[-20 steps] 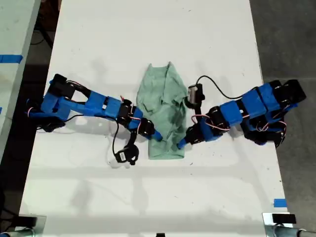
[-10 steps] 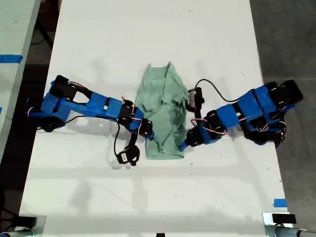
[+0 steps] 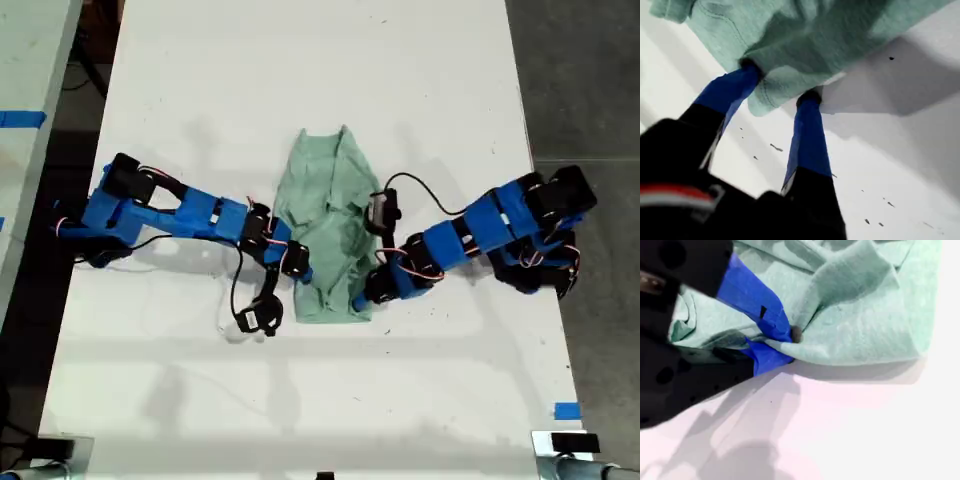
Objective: Fold t shirt
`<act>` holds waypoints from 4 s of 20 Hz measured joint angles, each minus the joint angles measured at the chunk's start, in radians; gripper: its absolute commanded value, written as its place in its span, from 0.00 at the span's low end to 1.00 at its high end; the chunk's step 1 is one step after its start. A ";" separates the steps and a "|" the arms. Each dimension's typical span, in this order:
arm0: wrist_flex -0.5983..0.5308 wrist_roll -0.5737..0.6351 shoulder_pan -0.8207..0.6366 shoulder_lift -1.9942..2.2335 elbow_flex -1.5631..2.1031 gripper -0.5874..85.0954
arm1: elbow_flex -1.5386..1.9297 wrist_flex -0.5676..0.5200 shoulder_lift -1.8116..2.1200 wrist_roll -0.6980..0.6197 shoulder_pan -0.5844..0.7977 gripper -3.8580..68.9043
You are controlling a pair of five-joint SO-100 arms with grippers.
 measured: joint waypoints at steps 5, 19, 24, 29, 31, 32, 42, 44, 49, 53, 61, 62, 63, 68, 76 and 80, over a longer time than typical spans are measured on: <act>0.100 -0.003 0.043 -0.017 -0.152 0.01 | -0.121 0.135 -0.012 0.002 -0.008 0.05; 0.347 0.006 -0.192 0.235 -0.181 0.01 | -0.499 0.466 0.100 -0.330 0.370 0.05; 0.371 0.077 -0.347 0.299 -0.181 0.01 | -0.499 0.385 0.124 -0.454 0.534 0.06; 0.371 0.138 -0.454 0.299 -0.181 0.14 | -0.434 0.186 0.124 -0.538 0.676 0.10; 0.371 0.169 -0.492 0.299 -0.181 0.19 | -0.394 0.109 0.129 -0.551 0.741 0.27; 0.371 0.183 -0.512 0.299 -0.181 0.19 | -0.354 0.058 0.149 -0.561 0.773 0.32; 0.397 0.327 -0.790 0.314 -0.181 0.20 | 0.025 -0.454 0.396 -0.557 0.985 0.30; 0.402 0.330 -0.824 0.314 -0.181 0.19 | 0.025 -0.456 0.396 -0.574 0.994 0.29; 0.561 0.316 -0.811 0.362 -0.179 0.03 | -0.241 0.094 0.388 -0.643 1.028 0.17; 0.632 0.270 -0.701 0.695 -0.002 0.01 | -0.383 0.716 0.462 -0.612 0.943 0.10; 0.486 -0.230 -0.164 1.554 0.795 0.01 | 0.304 0.802 1.404 -0.202 0.394 0.07; 0.428 -0.298 -0.106 1.657 0.936 0.01 | 0.433 0.762 1.500 -0.147 0.325 0.07; 0.360 -0.334 -0.074 1.750 1.068 0.01 | 0.563 0.718 1.595 -0.101 0.258 0.07; 0.193 -0.399 -0.048 2.273 1.654 0.01 | 1.009 0.623 1.927 -0.006 0.092 0.13; 0.178 -0.322 -0.026 2.487 1.848 0.10 | 1.051 0.618 1.940 -0.017 0.051 0.28; 0.170 -0.103 0.006 2.487 1.878 0.14 | 1.065 0.606 1.940 -0.106 0.023 0.27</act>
